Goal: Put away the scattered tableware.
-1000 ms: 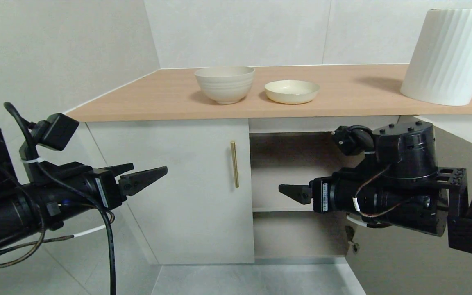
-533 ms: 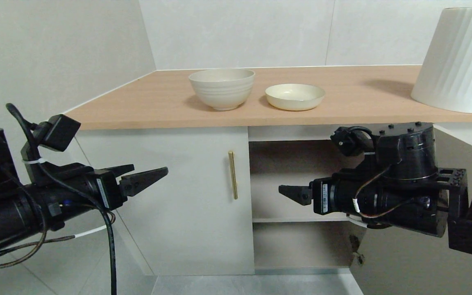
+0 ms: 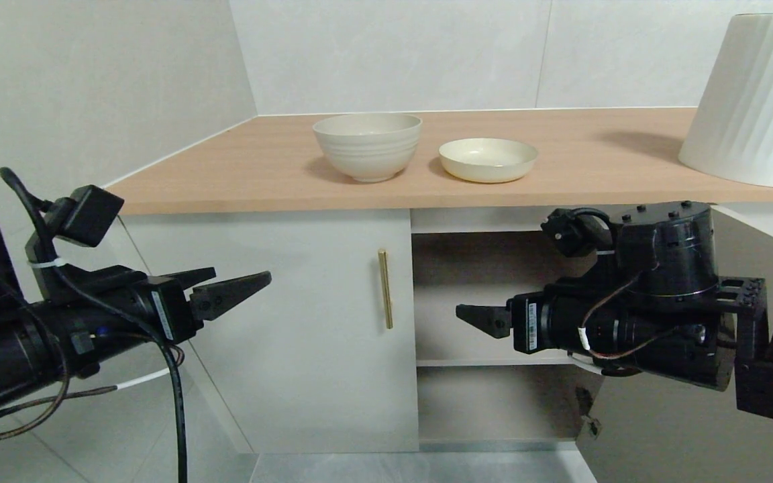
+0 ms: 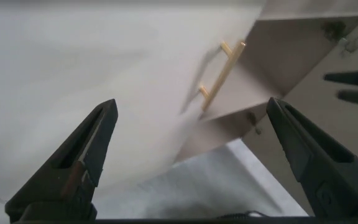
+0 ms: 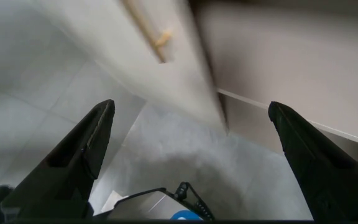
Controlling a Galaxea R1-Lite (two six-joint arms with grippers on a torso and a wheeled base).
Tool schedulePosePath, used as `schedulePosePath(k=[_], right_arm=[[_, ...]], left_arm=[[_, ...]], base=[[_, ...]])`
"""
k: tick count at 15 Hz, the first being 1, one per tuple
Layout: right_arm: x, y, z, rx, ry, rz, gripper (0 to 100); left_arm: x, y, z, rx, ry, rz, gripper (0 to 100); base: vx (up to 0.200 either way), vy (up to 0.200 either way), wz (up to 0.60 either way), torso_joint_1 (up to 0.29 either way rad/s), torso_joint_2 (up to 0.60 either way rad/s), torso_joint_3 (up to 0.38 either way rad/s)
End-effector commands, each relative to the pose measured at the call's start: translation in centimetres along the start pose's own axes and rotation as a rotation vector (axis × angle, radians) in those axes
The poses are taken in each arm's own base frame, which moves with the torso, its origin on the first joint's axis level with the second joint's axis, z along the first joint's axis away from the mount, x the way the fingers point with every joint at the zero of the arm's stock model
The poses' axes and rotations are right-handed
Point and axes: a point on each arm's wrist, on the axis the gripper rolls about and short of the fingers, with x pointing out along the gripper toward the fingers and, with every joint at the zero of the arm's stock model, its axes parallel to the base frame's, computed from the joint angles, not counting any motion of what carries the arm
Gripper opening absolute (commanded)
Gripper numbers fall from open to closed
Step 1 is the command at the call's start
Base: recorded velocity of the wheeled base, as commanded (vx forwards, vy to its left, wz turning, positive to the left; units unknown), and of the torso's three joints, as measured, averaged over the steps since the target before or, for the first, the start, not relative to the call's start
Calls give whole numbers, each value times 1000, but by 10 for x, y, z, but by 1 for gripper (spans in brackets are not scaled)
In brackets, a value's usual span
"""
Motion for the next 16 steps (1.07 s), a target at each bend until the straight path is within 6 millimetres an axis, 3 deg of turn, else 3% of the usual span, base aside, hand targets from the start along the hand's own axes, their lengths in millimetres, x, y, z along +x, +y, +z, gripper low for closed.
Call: schedulePosePath(k=[1,6,9,16], right_arm=[[-1,0,0,2,-2,-1,100],[-3,0,1,2,-5,0,100],[-9,2,1,-2,-8,17,100],[-44,9,-4,-79,19,141,100]], left_arm=[[1,1,-1,-1,4,1,100],[-1,0,3,5,-11,3,100],[-5,3,6,6,-32,25,100],[-31,-14,14,32,-84,-17,100]], base=[[0,0,0,0,0,0],[0,0,0,0,0,0],[200,0,0,-2,-1,4],[29,0,0,0,0,1]])
